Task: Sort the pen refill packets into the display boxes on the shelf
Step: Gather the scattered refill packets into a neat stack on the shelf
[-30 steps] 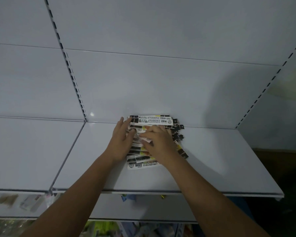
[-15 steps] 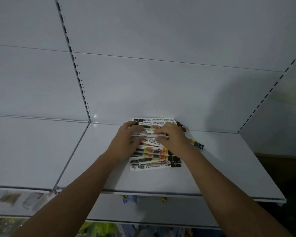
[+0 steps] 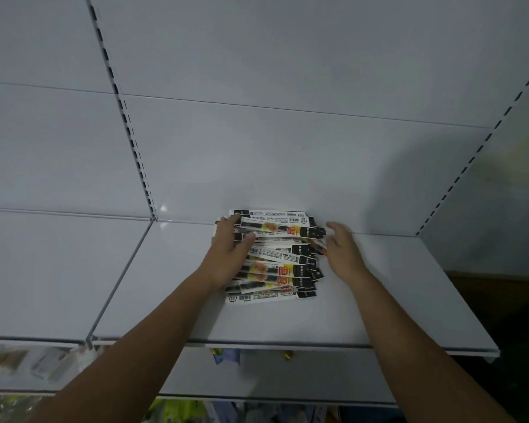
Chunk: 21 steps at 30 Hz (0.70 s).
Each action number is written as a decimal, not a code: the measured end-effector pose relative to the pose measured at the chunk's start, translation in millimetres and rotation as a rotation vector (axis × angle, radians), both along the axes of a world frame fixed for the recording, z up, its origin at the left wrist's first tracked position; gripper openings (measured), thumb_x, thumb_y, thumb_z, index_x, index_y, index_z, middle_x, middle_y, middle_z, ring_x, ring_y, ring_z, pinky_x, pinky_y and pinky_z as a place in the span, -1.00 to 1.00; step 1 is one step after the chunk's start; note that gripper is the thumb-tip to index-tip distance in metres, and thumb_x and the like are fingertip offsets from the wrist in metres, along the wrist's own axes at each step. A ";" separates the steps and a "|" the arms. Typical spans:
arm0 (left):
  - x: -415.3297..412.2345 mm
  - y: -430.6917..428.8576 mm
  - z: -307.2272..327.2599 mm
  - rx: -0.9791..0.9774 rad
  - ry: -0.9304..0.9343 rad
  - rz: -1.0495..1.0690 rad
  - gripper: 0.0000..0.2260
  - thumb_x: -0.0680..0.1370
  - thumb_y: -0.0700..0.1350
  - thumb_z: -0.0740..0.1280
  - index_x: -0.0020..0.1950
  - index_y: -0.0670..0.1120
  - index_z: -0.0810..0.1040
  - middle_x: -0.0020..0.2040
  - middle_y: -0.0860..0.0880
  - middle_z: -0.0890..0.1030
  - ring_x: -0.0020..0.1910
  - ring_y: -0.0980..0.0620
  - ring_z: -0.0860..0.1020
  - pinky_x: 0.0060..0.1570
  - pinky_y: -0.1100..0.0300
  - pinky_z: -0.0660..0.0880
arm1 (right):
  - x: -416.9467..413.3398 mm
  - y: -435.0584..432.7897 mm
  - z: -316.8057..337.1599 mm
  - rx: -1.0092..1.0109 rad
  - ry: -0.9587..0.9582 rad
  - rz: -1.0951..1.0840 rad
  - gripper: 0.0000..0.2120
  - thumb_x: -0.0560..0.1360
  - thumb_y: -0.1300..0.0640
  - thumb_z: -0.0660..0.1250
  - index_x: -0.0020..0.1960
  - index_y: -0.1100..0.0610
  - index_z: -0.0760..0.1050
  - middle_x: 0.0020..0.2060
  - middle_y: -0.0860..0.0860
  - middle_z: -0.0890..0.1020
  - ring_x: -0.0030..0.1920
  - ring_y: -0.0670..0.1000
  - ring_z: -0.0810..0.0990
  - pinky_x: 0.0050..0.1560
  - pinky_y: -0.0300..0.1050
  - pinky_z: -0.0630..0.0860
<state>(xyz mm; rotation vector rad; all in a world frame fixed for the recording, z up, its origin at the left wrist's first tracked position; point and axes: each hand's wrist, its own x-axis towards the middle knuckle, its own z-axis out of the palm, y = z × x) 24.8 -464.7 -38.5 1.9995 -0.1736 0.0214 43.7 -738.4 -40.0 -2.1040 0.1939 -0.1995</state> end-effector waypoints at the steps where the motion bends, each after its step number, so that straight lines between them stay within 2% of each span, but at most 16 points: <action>1: 2.7 -2.2 -2.1 0.035 -0.007 0.003 -0.40 0.69 0.25 0.20 0.67 0.12 0.12 0.69 0.05 0.13 0.69 0.06 -0.09 0.65 -0.12 -0.05 | 2.1 8.3 3.6 0.098 -0.028 -0.032 -0.66 0.73 0.21 0.13 0.48 0.12 0.42 0.35 0.01 0.48 0.30 0.00 0.50 0.14 -0.26 0.47; 2: 5.0 -2.9 -4.7 0.054 -0.007 0.009 -0.36 0.66 0.31 0.18 0.68 0.13 0.10 0.70 0.05 0.11 0.69 0.07 -0.13 0.65 -0.16 -0.08 | 3.7 16.3 6.8 0.201 -0.059 -0.075 -0.68 0.73 0.18 0.14 0.44 0.08 0.47 0.31 -0.04 0.53 0.25 -0.02 0.54 0.09 -0.24 0.51; 4: 7.4 -4.0 -8.1 0.077 -0.008 0.011 -0.28 0.59 0.43 0.13 0.68 0.16 0.08 0.71 0.06 0.08 0.68 0.09 -0.17 0.64 -0.22 -0.10 | 7.3 29.2 10.2 0.392 -0.139 -0.161 -0.74 0.71 0.12 0.17 0.31 0.02 0.55 0.19 -0.11 0.61 0.18 -0.03 0.61 0.13 -0.10 0.59; 6: 6.7 -5.3 -6.6 0.071 -0.028 0.004 -0.36 0.64 0.36 0.16 0.66 0.17 0.12 0.71 0.06 0.10 0.68 0.09 -0.17 0.64 -0.19 -0.10 | 7.2 36.7 14.5 0.528 -0.188 -0.235 -0.78 0.70 0.10 0.21 0.22 0.00 0.60 0.05 -0.16 0.65 0.08 -0.04 0.66 0.06 -0.07 0.60; 7: 5.2 -5.2 -4.9 0.047 -0.035 0.018 -0.42 0.68 0.28 0.19 0.65 0.15 0.15 0.70 0.05 0.12 0.68 0.09 -0.16 0.65 -0.17 -0.08 | 5.5 36.6 17.2 0.528 -0.213 -0.275 -0.81 0.69 0.10 0.23 0.18 0.01 0.62 0.01 -0.15 0.66 0.05 -0.04 0.66 0.03 -0.09 0.60; 10: 4.9 4.4 -6.4 0.030 -0.069 0.074 -0.45 0.69 0.18 0.26 0.65 0.12 0.20 0.68 0.02 0.18 0.69 0.06 -0.12 0.64 -0.19 0.04 | -2.0 10.5 11.3 0.168 -0.256 -0.252 -0.84 0.64 0.18 0.31 0.15 0.07 0.63 0.11 -0.03 0.65 0.16 -0.01 0.60 0.19 -0.07 0.56; 12: 8.3 14.0 -10.2 0.145 -0.148 0.085 -0.43 0.66 0.24 0.26 0.64 0.16 0.20 0.69 -0.03 0.16 0.70 -0.02 -0.07 0.60 -0.28 0.10 | -6.3 -14.8 -0.8 -0.107 -0.165 -0.133 -0.81 0.59 0.17 0.39 0.19 0.08 0.64 0.19 0.03 0.62 0.23 0.04 0.55 0.25 -0.06 0.49; 15: 14.1 15.4 -5.0 0.401 -0.289 0.049 -0.41 0.62 0.34 0.19 0.63 0.24 0.20 0.71 -0.05 0.08 0.69 -0.14 -0.01 0.58 -0.36 0.09 | -12.2 -34.1 -21.1 -0.421 -0.045 0.016 -0.79 0.53 0.13 0.47 0.16 0.03 0.68 0.11 0.06 0.67 0.23 0.15 0.53 0.14 -0.12 0.39; 17: 17.7 5.6 2.8 0.488 -0.259 0.016 -0.41 0.63 0.37 0.16 0.64 0.30 0.14 0.72 -0.01 0.00 0.69 -0.18 -0.07 0.56 -0.39 0.02 | -13.7 -31.3 -24.6 -0.429 -0.094 0.013 -0.81 0.51 0.20 0.49 0.12 0.06 0.71 0.02 0.07 0.68 0.12 0.11 0.57 0.04 -0.19 0.35; 19: 20.9 -5.0 4.0 0.464 -0.126 0.027 -0.41 0.62 0.39 0.15 0.64 0.33 0.11 0.72 -0.01 -0.05 0.69 -0.21 -0.13 0.56 -0.41 -0.02 | -12.5 -20.7 -17.7 -0.297 -0.114 -0.037 -0.82 0.50 0.29 0.50 0.07 0.12 0.73 -0.03 0.06 0.71 0.00 0.03 0.63 -0.08 -0.34 0.40; 21: 21.7 -9.8 -0.4 0.391 -0.041 0.056 -0.42 0.63 0.38 0.15 0.63 0.30 0.16 0.72 -0.05 -0.02 0.69 -0.23 -0.13 0.58 -0.38 -0.05 | -6.5 -8.8 -13.6 -0.146 -0.113 -0.082 -0.77 0.50 0.38 0.47 0.08 0.15 0.72 -0.01 0.04 0.72 0.01 0.01 0.67 -0.12 -0.55 0.42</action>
